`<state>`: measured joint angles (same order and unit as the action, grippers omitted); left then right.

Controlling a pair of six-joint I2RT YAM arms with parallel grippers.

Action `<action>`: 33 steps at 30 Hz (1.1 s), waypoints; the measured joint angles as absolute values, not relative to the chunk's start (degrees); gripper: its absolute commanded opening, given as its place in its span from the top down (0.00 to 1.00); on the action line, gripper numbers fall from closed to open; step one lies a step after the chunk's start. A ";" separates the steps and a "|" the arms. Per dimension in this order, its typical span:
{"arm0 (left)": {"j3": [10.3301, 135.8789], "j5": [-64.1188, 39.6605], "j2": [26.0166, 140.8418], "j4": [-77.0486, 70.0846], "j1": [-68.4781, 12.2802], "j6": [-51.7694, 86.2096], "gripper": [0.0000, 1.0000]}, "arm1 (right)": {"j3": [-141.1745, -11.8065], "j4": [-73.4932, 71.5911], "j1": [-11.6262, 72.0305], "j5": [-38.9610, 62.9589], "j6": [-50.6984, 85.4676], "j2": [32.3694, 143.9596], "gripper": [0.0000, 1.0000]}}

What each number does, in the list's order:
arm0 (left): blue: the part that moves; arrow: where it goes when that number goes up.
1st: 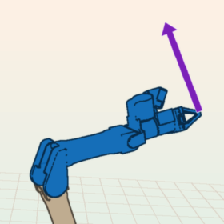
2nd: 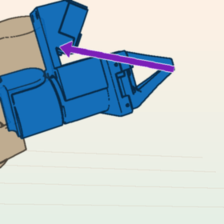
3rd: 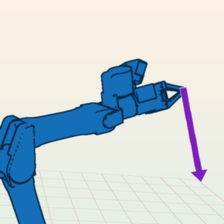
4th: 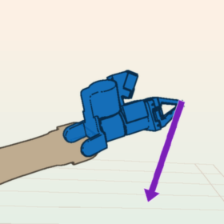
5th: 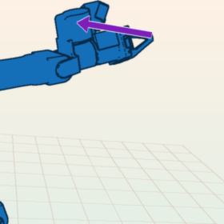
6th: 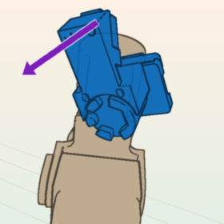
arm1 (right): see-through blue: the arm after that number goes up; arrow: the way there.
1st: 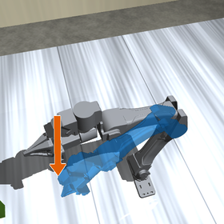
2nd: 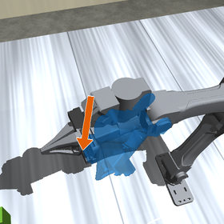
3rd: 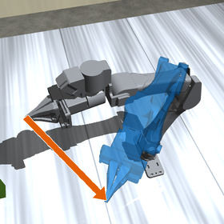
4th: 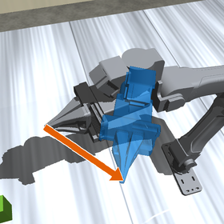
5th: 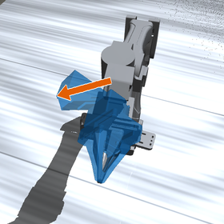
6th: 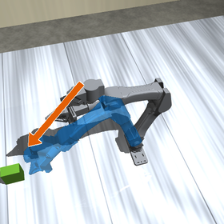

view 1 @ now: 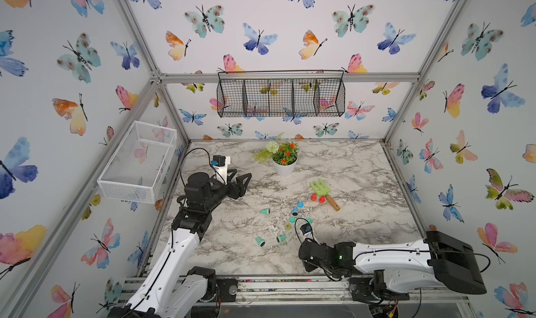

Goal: Close the stamp cap
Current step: Close the cover of the stamp.

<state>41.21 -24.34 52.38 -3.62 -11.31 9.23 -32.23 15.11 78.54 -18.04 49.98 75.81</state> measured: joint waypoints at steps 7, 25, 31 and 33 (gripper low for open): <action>41.21 -24.34 52.38 -3.60 -11.31 9.26 0.28 | -35.00 17.34 78.74 -18.35 49.95 79.00 0.99; 41.21 -24.36 52.16 -3.62 -11.20 9.28 0.28 | -41.12 25.39 78.30 -15.92 49.06 83.66 0.97; 41.21 -24.36 52.16 -3.60 -11.18 9.30 0.28 | -45.52 30.52 75.99 -12.12 46.78 87.24 0.98; 41.21 -24.36 52.16 -3.60 -11.18 9.30 0.28 | -47.40 32.69 74.89 -10.72 45.60 88.60 0.98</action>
<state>41.21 -24.36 52.16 -3.60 -11.18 9.30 -47.40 32.69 74.89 -10.72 45.60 88.60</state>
